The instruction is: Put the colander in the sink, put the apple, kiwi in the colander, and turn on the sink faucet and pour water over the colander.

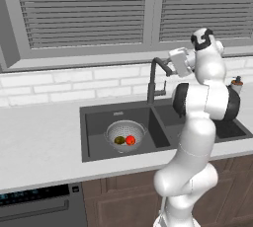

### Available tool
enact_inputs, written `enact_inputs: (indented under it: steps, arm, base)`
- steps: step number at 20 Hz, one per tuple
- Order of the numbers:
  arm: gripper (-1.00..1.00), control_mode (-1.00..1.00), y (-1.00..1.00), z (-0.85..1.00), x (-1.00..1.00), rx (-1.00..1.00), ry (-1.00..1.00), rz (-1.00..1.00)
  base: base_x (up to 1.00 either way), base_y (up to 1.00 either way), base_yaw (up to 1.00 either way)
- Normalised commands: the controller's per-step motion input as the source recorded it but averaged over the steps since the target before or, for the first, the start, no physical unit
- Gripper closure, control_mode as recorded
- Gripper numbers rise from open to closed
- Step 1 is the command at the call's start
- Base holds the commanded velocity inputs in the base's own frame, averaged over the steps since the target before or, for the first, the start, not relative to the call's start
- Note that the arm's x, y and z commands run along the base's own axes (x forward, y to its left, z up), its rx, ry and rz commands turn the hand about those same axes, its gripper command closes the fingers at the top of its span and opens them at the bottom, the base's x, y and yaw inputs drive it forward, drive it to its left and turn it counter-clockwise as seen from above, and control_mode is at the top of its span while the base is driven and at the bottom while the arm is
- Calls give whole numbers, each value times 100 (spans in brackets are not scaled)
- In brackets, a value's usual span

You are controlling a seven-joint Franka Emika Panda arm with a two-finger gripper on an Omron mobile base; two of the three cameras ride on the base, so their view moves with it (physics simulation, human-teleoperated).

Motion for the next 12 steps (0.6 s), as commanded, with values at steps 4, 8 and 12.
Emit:
enact_inputs:
  steps: [4, 8, 12]
  arm:
    - [-100, -100, 61, -7, -6, 0, 0, 0]
    - [-100, -100, 68, -6, -51, 0, 0, 0]
    - [-100, -100, 70, 0, -70, 0, -1, 0]
  base:
    - [0, 0, 0]
    - [0, 0, 0]
    - [0, 0, 0]
